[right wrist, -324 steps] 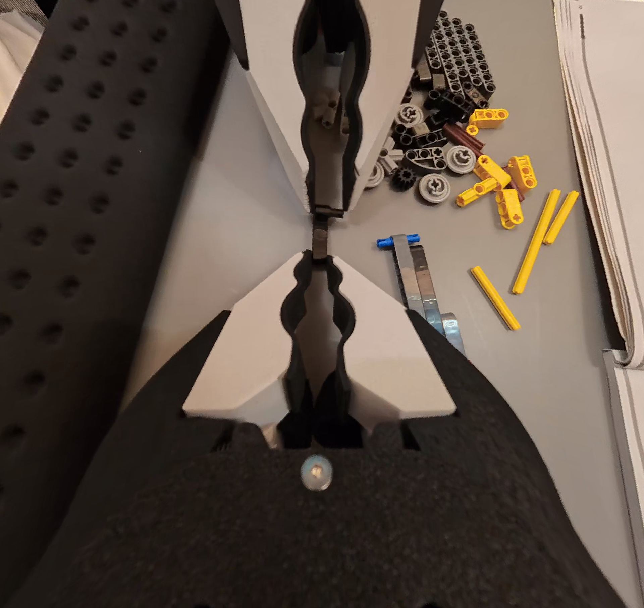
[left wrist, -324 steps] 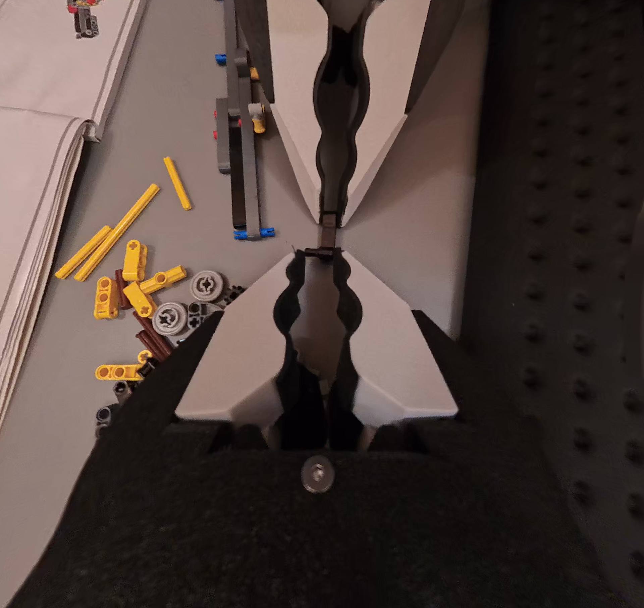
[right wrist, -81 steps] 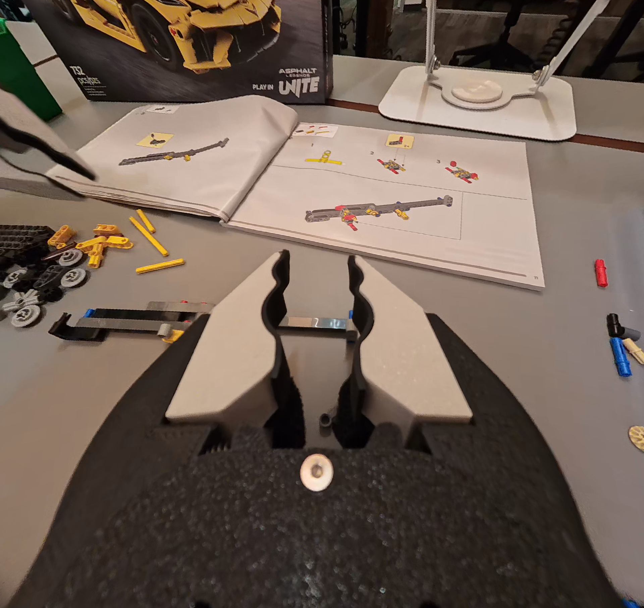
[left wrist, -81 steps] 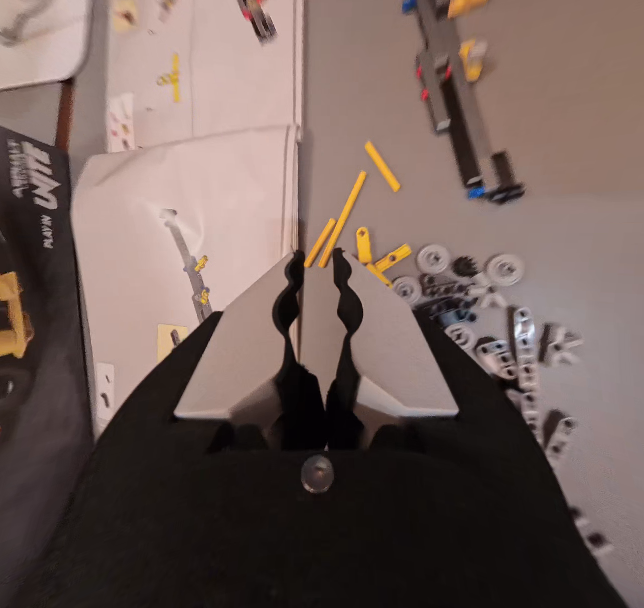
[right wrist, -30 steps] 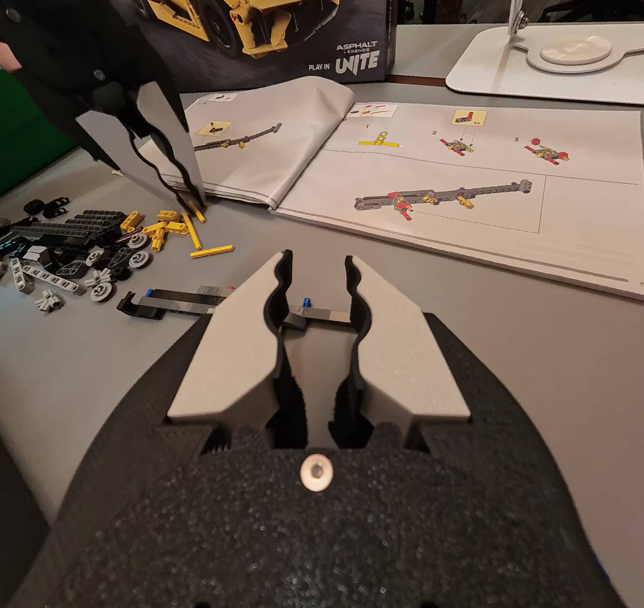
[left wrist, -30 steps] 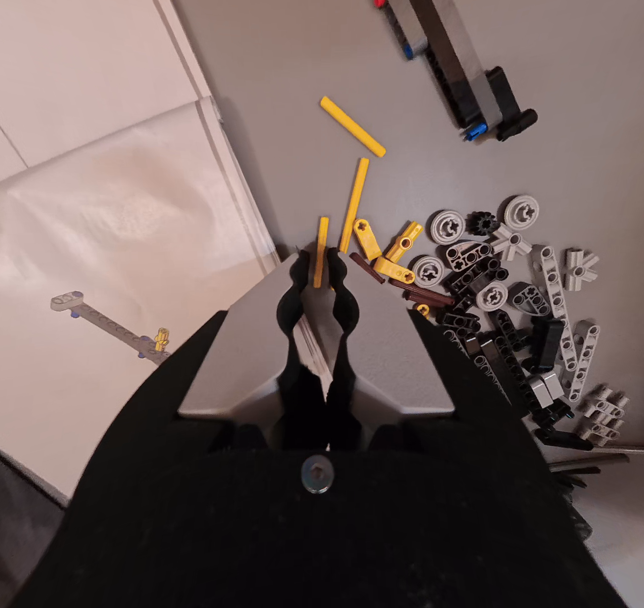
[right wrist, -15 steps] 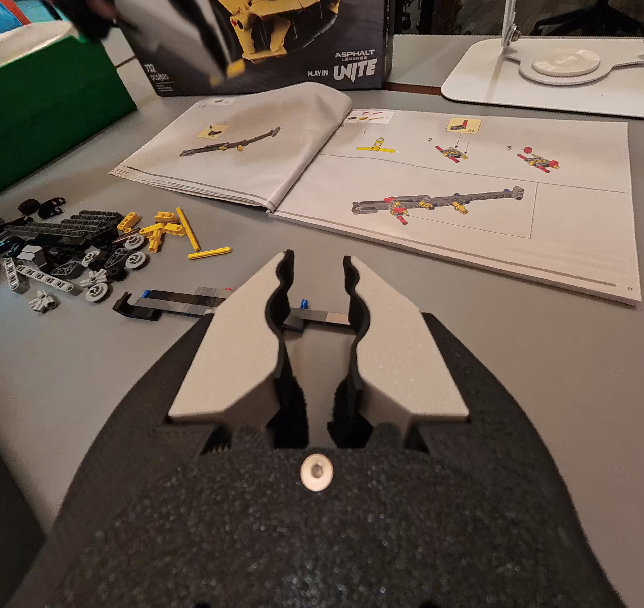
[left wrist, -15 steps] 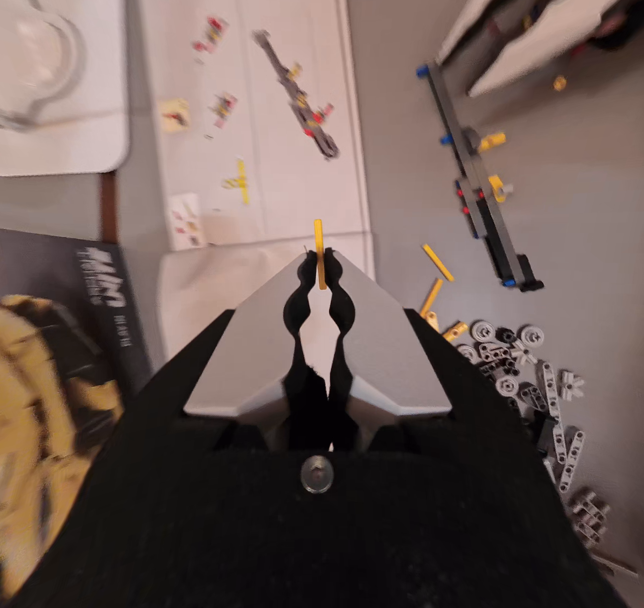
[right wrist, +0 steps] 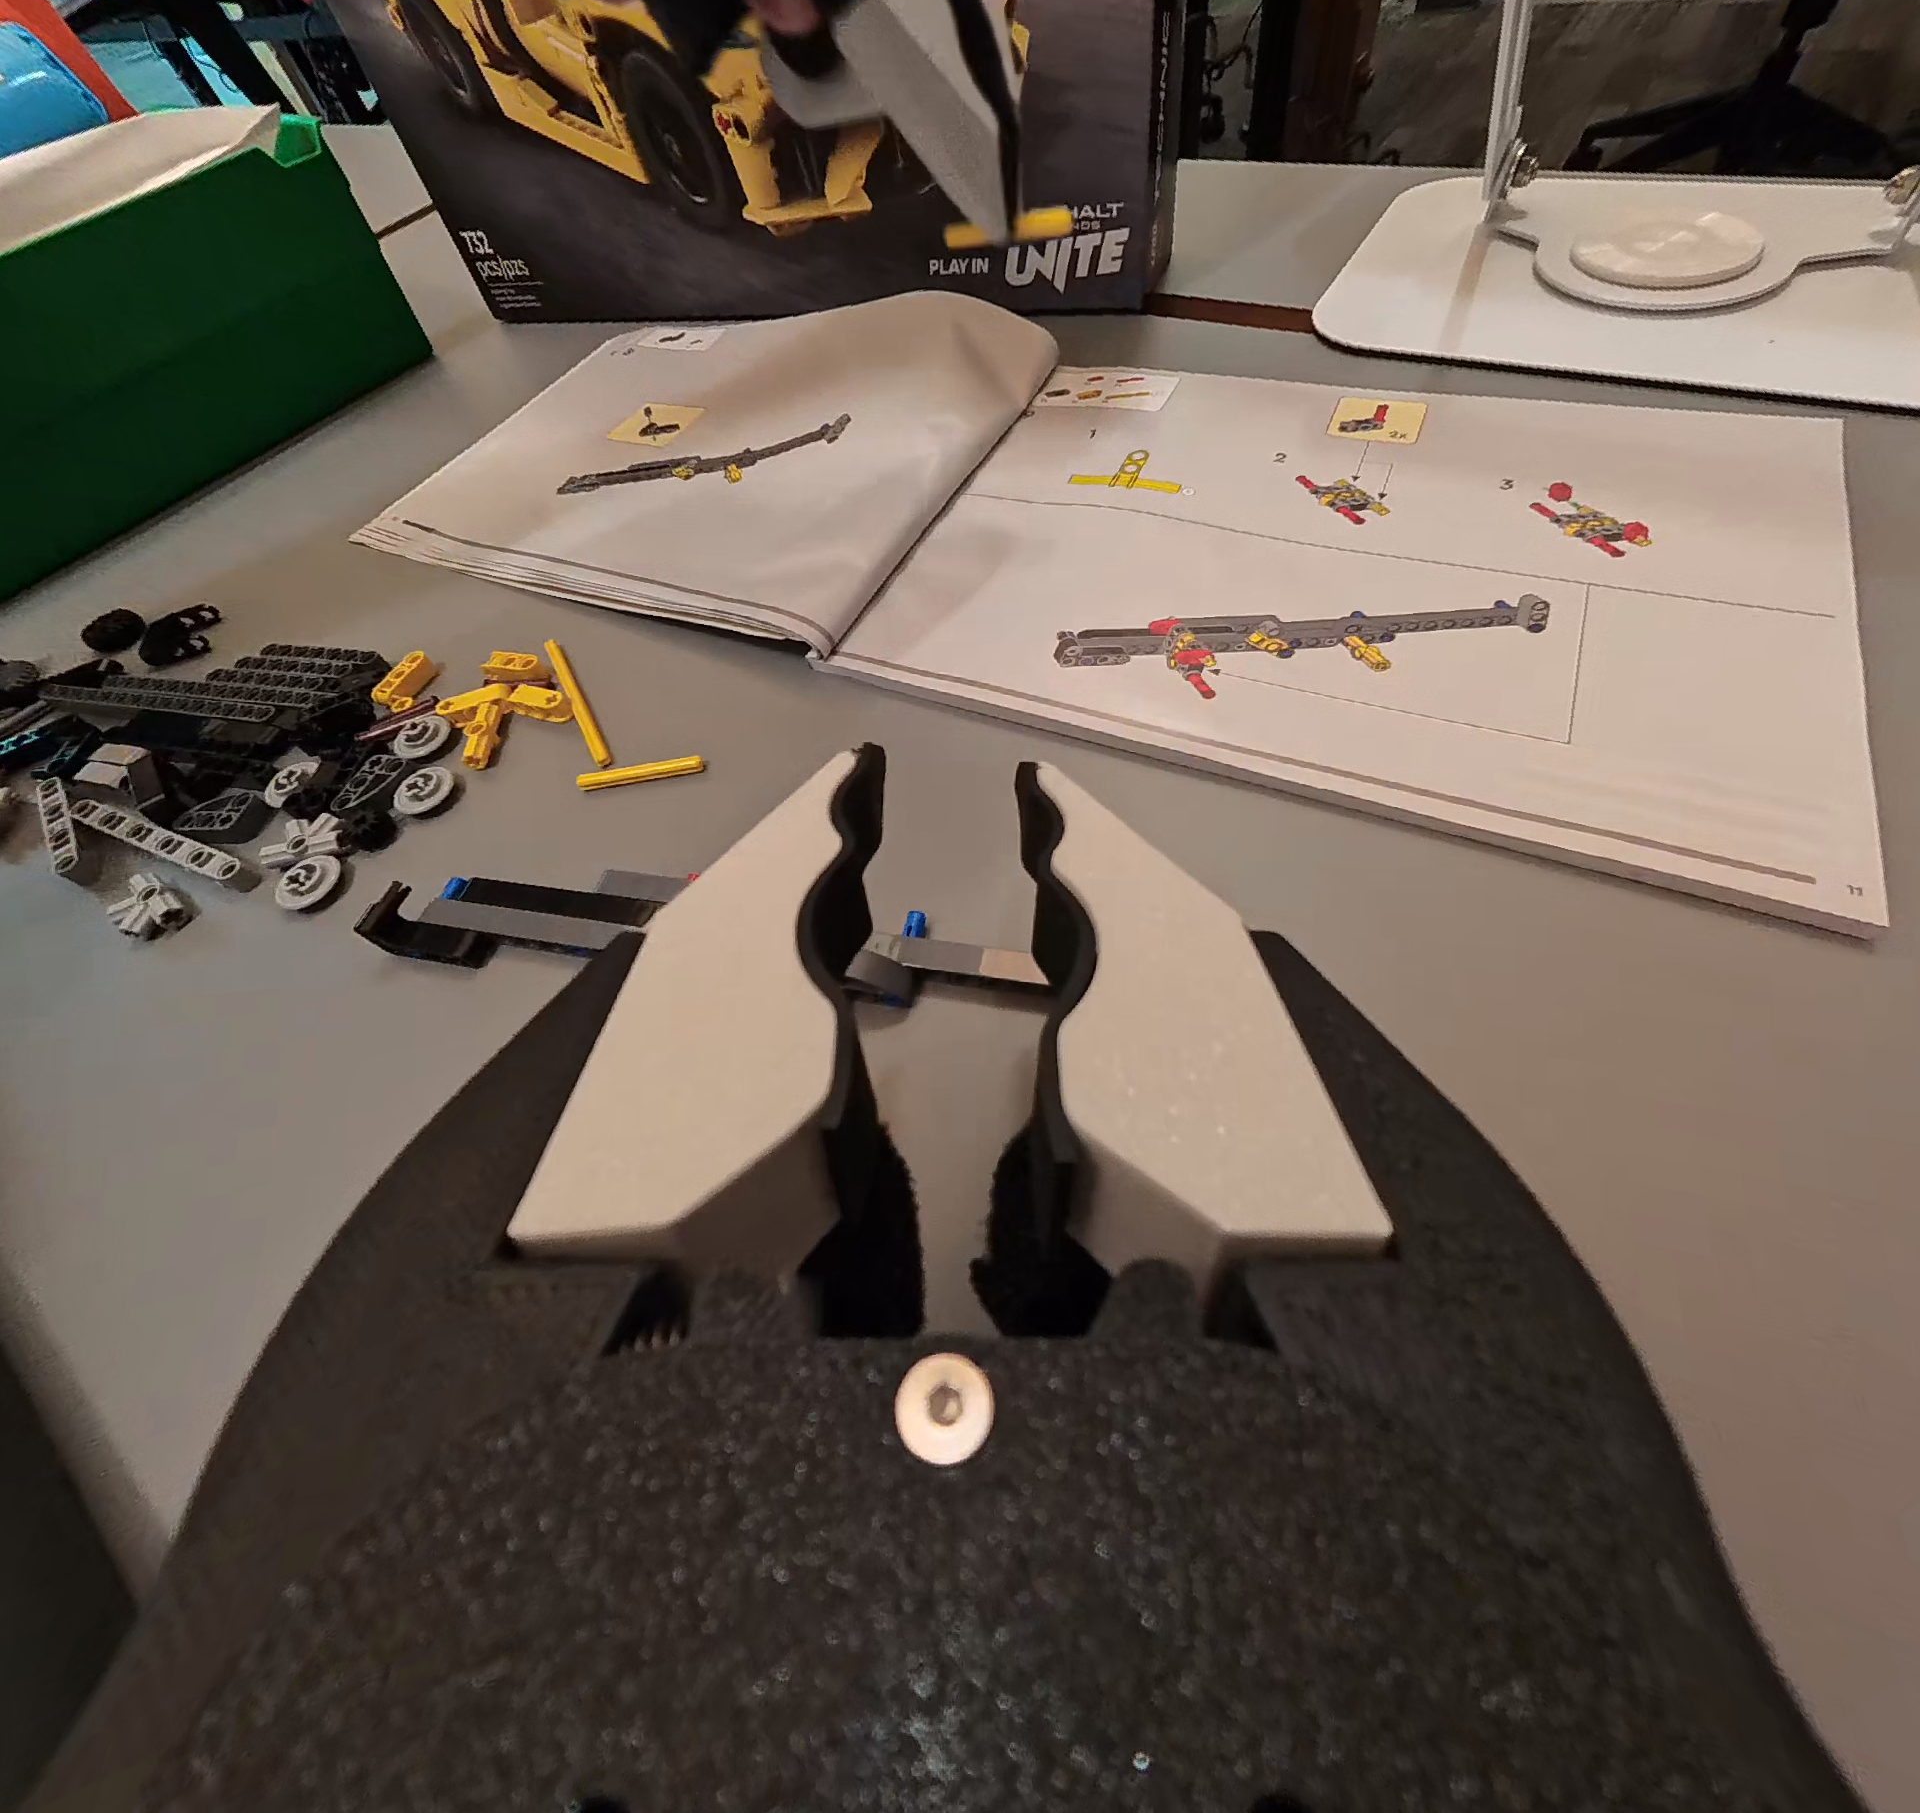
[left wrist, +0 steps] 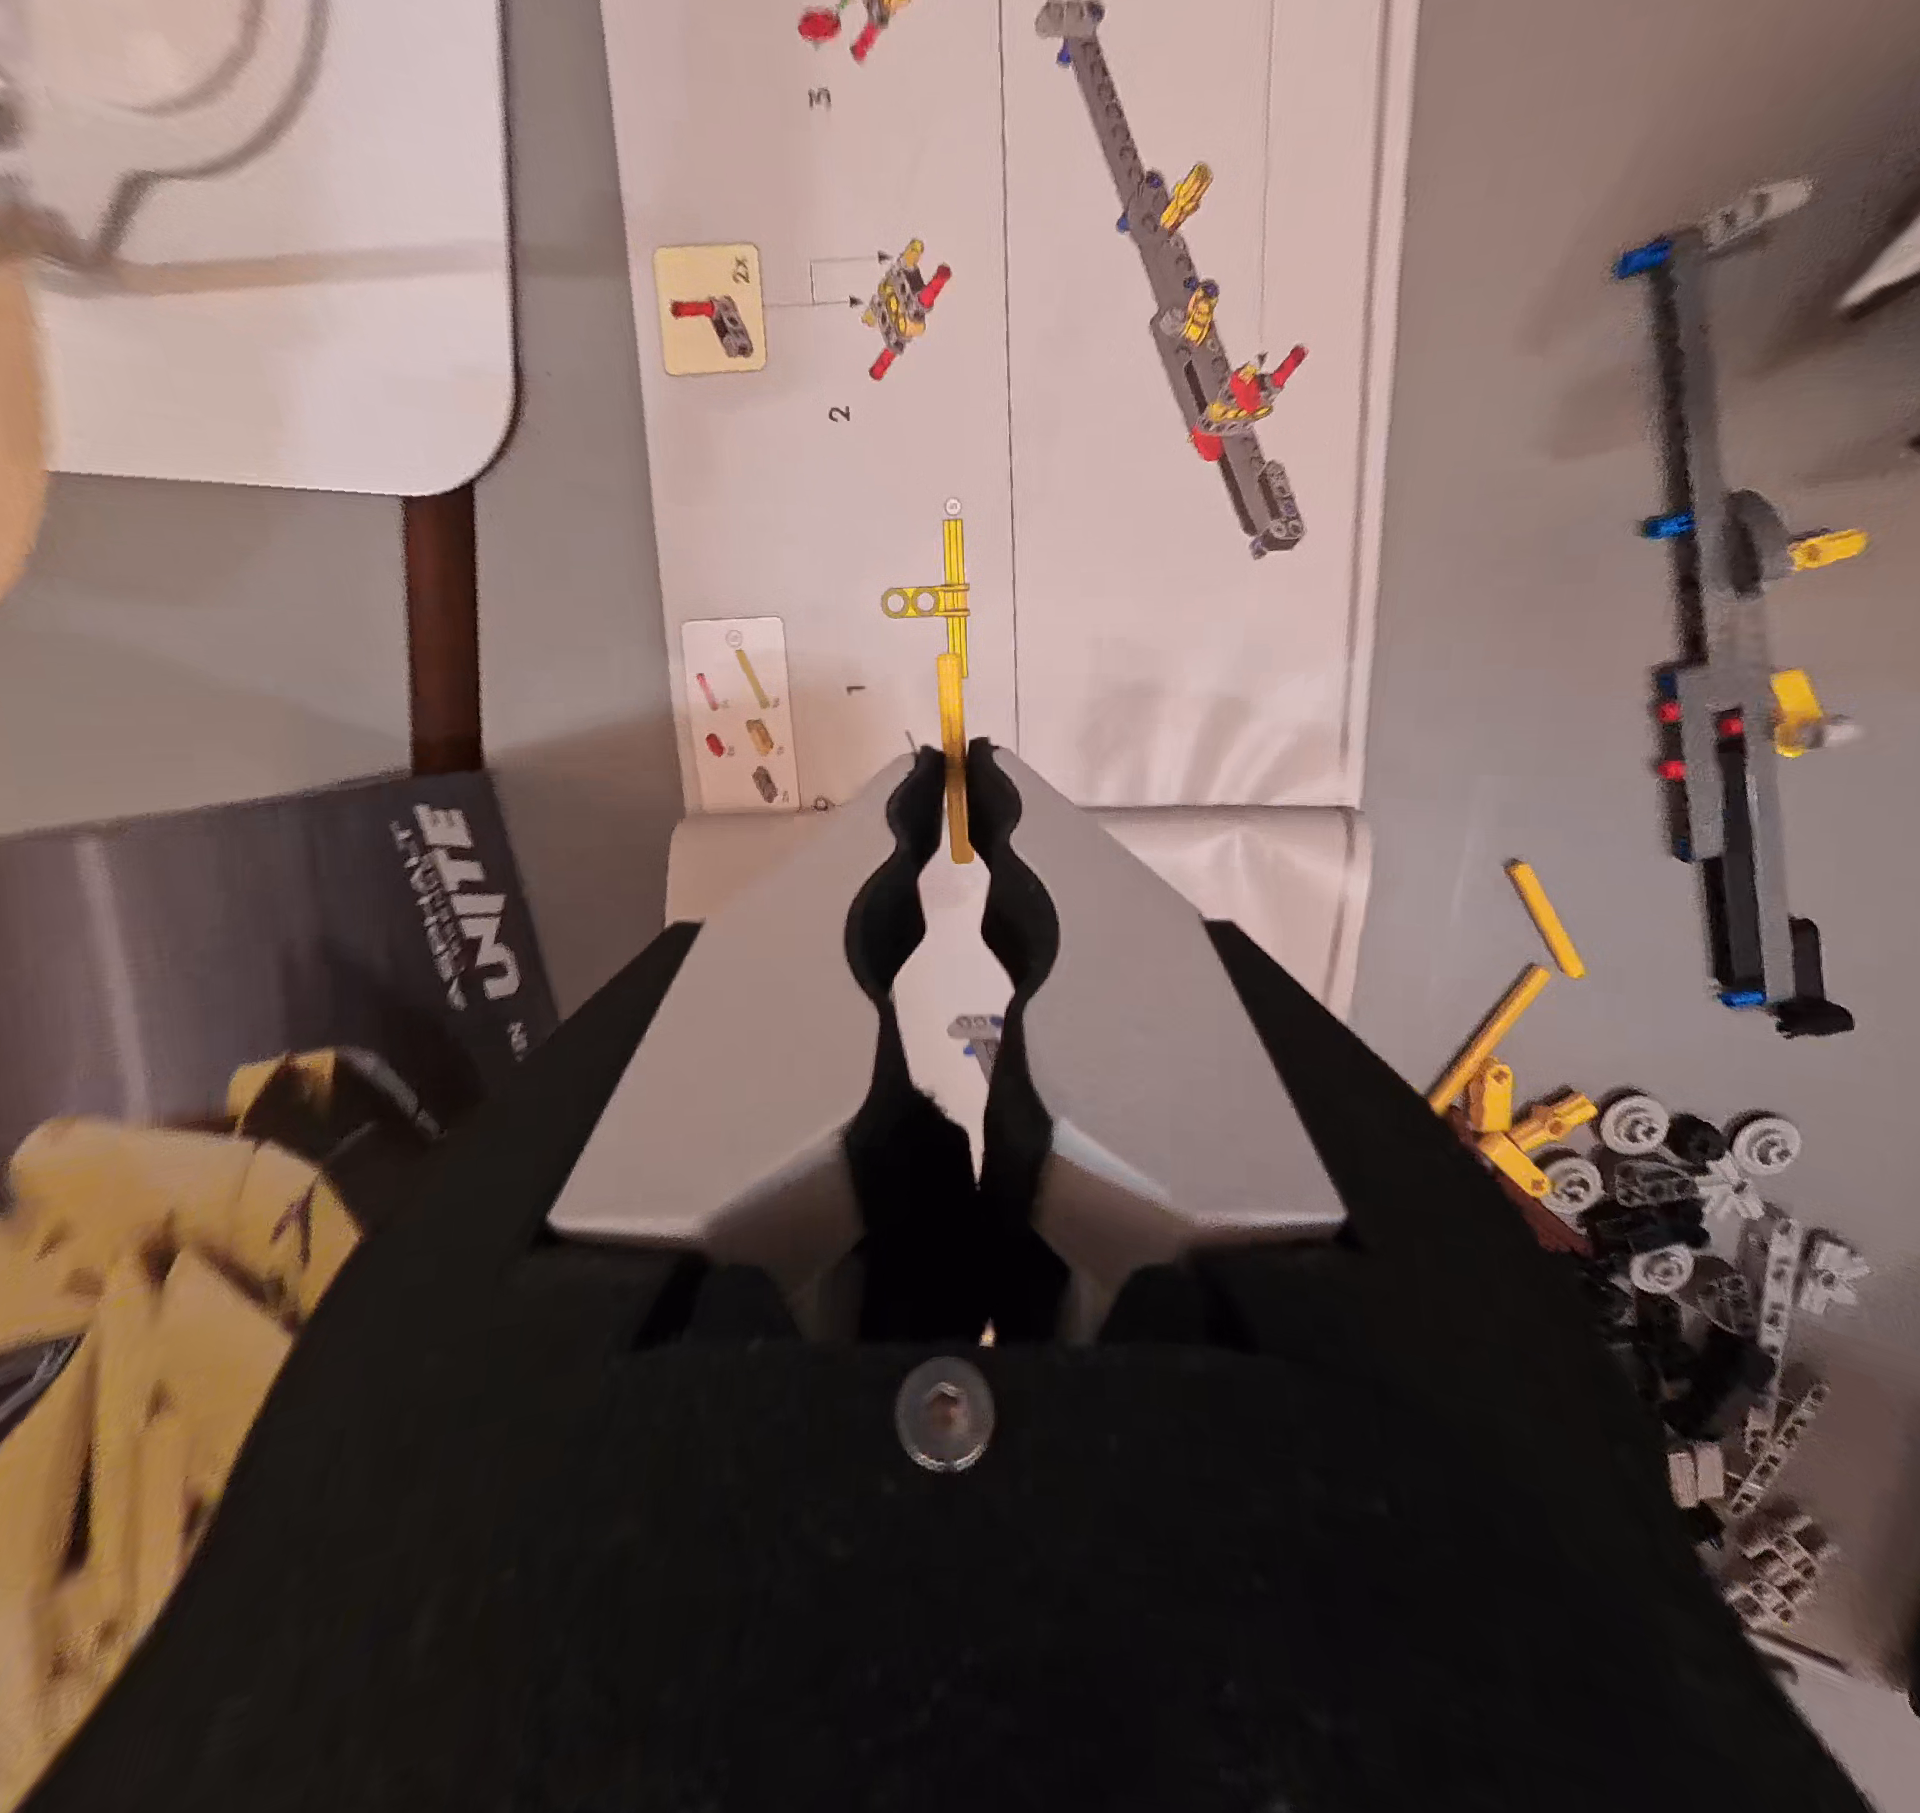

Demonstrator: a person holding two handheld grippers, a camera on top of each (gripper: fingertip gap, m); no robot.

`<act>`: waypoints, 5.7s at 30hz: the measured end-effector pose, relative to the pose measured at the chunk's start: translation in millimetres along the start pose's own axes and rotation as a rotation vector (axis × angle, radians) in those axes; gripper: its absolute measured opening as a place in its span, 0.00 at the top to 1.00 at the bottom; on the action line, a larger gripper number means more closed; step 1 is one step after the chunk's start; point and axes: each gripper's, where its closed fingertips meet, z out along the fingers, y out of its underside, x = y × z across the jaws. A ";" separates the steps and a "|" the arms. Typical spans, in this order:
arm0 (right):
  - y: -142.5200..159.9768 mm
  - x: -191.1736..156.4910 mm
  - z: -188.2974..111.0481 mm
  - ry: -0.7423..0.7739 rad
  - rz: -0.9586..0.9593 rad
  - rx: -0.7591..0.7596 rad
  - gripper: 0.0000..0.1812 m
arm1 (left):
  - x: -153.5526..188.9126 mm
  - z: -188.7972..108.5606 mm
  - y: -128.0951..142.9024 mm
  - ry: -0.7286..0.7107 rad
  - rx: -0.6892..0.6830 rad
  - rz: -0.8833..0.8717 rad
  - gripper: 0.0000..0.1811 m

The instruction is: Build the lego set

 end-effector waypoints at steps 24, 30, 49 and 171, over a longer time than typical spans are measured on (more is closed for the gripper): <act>4.1 -5.5 2.6 -0.020 -0.017 -0.022 0.86 | -2.2 81.6 -3.2 0.160 -0.182 0.025 0.99; 5.2 -6.3 3.3 -0.024 -0.017 -0.028 0.86 | -0.9 82.0 -3.2 0.156 -0.191 0.031 0.99; 7.5 -8.4 4.7 -0.028 -0.027 -0.041 0.86 | -0.1 83.7 -3.9 0.158 -0.197 -0.010 0.99; 12.4 -11.7 14.8 -0.026 -0.123 -0.094 0.86 | 150.8 -5.7 124.0 -0.076 0.312 -0.057 0.96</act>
